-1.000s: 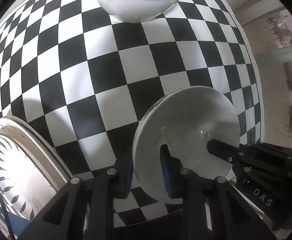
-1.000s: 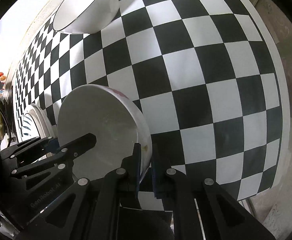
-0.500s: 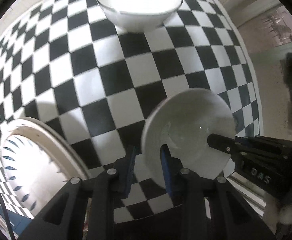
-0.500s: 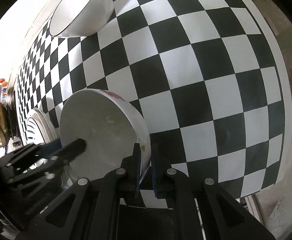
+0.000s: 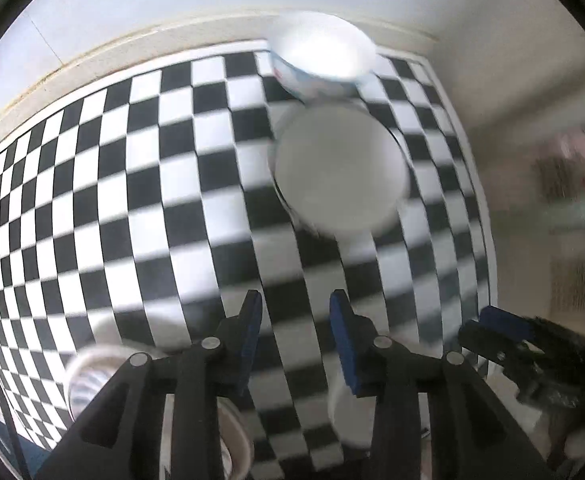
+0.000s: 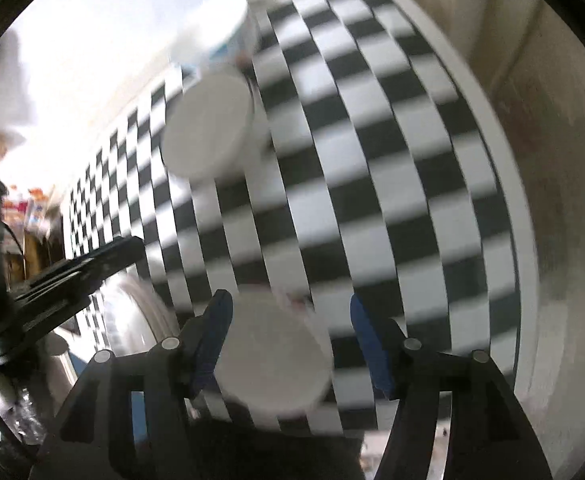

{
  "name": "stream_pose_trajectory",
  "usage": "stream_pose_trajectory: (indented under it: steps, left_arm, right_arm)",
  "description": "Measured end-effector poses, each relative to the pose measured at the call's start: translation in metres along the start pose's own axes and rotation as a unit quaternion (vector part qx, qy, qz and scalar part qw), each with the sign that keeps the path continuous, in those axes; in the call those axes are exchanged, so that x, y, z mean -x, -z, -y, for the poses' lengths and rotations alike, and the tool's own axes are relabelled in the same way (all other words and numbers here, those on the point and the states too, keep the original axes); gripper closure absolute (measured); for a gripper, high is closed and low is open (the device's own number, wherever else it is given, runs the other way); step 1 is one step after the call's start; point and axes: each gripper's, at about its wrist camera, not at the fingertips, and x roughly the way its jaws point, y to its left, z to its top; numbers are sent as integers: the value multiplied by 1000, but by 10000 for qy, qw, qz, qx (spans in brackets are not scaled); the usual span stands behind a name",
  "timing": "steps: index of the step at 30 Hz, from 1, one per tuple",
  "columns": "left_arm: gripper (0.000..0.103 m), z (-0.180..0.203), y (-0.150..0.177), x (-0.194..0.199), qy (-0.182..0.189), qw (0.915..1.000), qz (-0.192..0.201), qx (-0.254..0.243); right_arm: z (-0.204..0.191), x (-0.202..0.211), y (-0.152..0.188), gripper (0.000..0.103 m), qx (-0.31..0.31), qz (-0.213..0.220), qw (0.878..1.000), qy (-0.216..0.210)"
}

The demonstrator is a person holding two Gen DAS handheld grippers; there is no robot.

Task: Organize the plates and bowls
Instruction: 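Open both grippers and move them to the next white bowl, then grip the rim of the second white bowl with both grippers, then carry the second bowl with both grippers and lower it into the first bowl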

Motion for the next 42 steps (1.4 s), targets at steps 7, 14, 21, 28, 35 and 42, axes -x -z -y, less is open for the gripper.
stream_pose_trajectory:
  steps: [7, 14, 21, 28, 35, 42]
  left_arm:
    - [70, -25, -68, -43, 245, 9983, -350, 403]
    - [70, -27, -87, -82, 363, 9960, -668, 460]
    - [88, -25, -87, -92, 449, 9956, -676, 465]
    - [88, -8, -82, -72, 279, 9982, -466, 271]
    - [88, 4, -69, -39, 399, 9988, -235, 164]
    - [88, 18, -40, -1, 573, 9983, -48, -37]
  right_arm:
    - [-18, -42, -82, 39, -76, 45, 9999, -103]
    - [-19, -92, -121, 51, -278, -378, 9986, -261]
    - [-18, -101, -129, 90, -275, -428, 9987, -89]
    - [-29, -96, -126, 92, -111, -339, 9994, 47]
    - [-39, -66, -116, 93, -77, -140, 9999, 4]
    - [-48, -29, -85, 93, -49, 88, 9999, 18]
